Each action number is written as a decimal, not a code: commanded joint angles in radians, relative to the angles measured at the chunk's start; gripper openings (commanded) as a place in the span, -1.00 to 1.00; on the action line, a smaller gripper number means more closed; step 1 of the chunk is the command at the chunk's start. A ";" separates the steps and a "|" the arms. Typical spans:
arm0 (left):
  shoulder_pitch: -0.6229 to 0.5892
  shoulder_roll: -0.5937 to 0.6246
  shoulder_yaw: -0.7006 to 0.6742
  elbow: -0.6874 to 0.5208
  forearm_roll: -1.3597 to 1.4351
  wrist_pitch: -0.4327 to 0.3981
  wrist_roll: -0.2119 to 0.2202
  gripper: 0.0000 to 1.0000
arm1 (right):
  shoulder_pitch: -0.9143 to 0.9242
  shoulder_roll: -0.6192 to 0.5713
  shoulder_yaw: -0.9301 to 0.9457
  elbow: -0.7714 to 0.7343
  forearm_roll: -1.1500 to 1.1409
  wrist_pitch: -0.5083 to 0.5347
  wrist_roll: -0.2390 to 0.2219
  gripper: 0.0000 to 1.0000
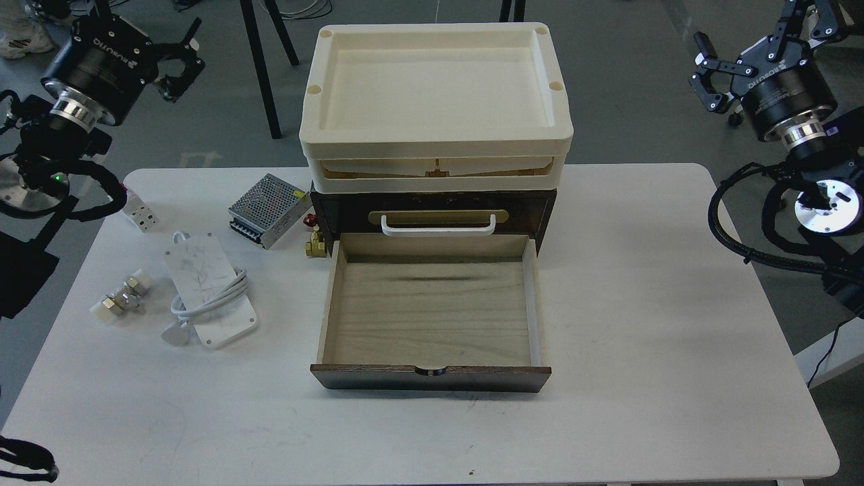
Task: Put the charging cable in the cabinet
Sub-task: 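Move the left gripper toward the white coiled charging cable, then close the left gripper on the white charging cable coil, then lift the cable and carry it over the open wooden drawer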
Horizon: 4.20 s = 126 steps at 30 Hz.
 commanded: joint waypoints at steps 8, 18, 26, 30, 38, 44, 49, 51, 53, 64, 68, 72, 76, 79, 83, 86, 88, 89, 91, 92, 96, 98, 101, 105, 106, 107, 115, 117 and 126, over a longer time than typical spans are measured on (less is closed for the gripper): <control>0.023 -0.014 0.006 0.034 -0.025 0.000 -0.018 1.00 | -0.006 -0.002 0.031 -0.003 0.000 0.000 0.000 1.00; 0.033 -0.114 -0.168 0.155 -0.158 0.000 -0.139 1.00 | -0.016 -0.003 0.153 0.002 0.001 0.000 0.000 1.00; 0.150 0.007 -0.276 -0.242 -0.109 0.000 -0.199 0.98 | -0.057 -0.017 0.179 0.057 0.003 0.000 0.000 1.00; 0.184 0.163 -0.265 -0.444 0.088 0.000 -0.210 0.98 | -0.072 -0.055 0.183 0.088 0.003 0.000 0.000 1.00; 0.217 0.470 -0.089 -0.678 0.895 0.000 -0.226 0.98 | -0.127 -0.118 0.191 0.083 0.006 0.000 0.000 1.00; 0.205 0.581 0.233 -0.707 1.464 0.000 -0.301 0.98 | -0.190 -0.155 0.193 0.088 0.028 0.000 0.000 1.00; 0.214 0.575 0.358 -0.591 1.889 0.160 -0.338 0.98 | -0.201 -0.170 0.194 0.084 0.074 0.000 0.000 1.00; 0.219 0.561 0.376 -0.545 2.030 0.176 -0.355 0.98 | -0.201 -0.169 0.194 0.084 0.075 0.000 0.000 1.00; 0.221 0.527 0.378 -0.518 2.123 0.176 -0.364 0.98 | -0.201 -0.169 0.199 0.086 0.075 0.000 0.000 1.00; 0.221 0.322 0.437 -0.299 2.229 0.180 -0.365 0.99 | -0.203 -0.170 0.199 0.081 0.075 0.000 0.000 1.00; 0.211 0.260 0.454 -0.183 2.233 0.188 -0.363 0.99 | -0.206 -0.170 0.199 0.080 0.075 0.000 0.000 1.00; 0.205 0.245 0.456 -0.135 2.262 0.191 -0.364 0.99 | -0.209 -0.170 0.199 0.080 0.075 0.000 0.000 1.00; 0.205 0.219 0.457 -0.110 2.264 0.199 -0.371 0.97 | -0.214 -0.170 0.199 0.080 0.075 0.000 0.000 1.00; 0.207 0.213 0.457 -0.110 2.264 0.211 -0.400 0.93 | -0.215 -0.170 0.199 0.080 0.075 0.000 0.000 1.00; 0.202 0.193 0.457 -0.109 2.264 0.240 -0.401 0.55 | -0.220 -0.170 0.199 0.080 0.075 0.000 0.000 1.00; 0.201 0.184 0.457 -0.087 2.267 0.259 -0.401 0.36 | -0.226 -0.170 0.199 0.080 0.075 0.000 0.000 1.00; 0.201 0.173 0.457 -0.067 2.272 0.260 -0.395 0.26 | -0.227 -0.170 0.199 0.077 0.075 0.000 0.000 1.00; 0.201 0.171 0.457 -0.057 2.273 0.262 -0.391 0.25 | -0.227 -0.170 0.199 0.075 0.075 0.000 0.000 1.00; 0.202 0.171 0.457 -0.044 2.278 0.263 -0.378 0.19 | -0.229 -0.170 0.199 0.074 0.075 0.000 0.000 1.00; 0.202 0.171 0.457 -0.044 2.278 0.268 -0.377 0.14 | -0.229 -0.170 0.200 0.074 0.075 0.000 0.000 1.00; 0.205 0.173 0.463 -0.044 2.279 0.292 -0.378 0.06 | -0.230 -0.170 0.200 0.074 0.077 0.000 0.000 1.00; 0.201 0.173 0.483 -0.044 2.279 0.306 -0.378 -0.16 | -0.230 -0.170 0.200 0.074 0.075 0.000 0.000 1.00; 0.199 0.173 0.493 -0.044 2.278 0.324 -0.377 -1.00 | -0.232 -0.170 0.200 0.074 0.077 0.000 0.000 1.00; 0.199 0.171 0.493 -0.052 2.275 0.371 -0.378 -1.00 | -0.244 -0.170 0.202 0.072 0.077 0.000 0.000 1.00; 0.198 0.173 0.493 -0.058 2.275 0.380 -0.380 -1.00 | -0.244 -0.170 0.202 0.072 0.077 0.000 0.000 1.00; 0.201 0.173 0.491 -0.066 2.273 0.386 -0.384 -1.00 | -0.246 -0.170 0.203 0.074 0.077 0.000 0.000 1.00; 0.198 0.405 0.470 -0.360 2.224 0.371 -0.401 -1.00 | -0.253 -0.170 0.206 0.072 0.077 0.000 0.000 1.00; 0.199 0.508 0.462 -0.490 2.128 0.363 -0.401 -1.00 | -0.255 -0.170 0.208 0.072 0.077 0.000 0.000 1.00; 0.184 0.686 0.456 -0.946 1.740 0.322 -0.401 -1.00 | -0.253 -0.169 0.208 0.072 0.077 0.000 0.000 1.00</control>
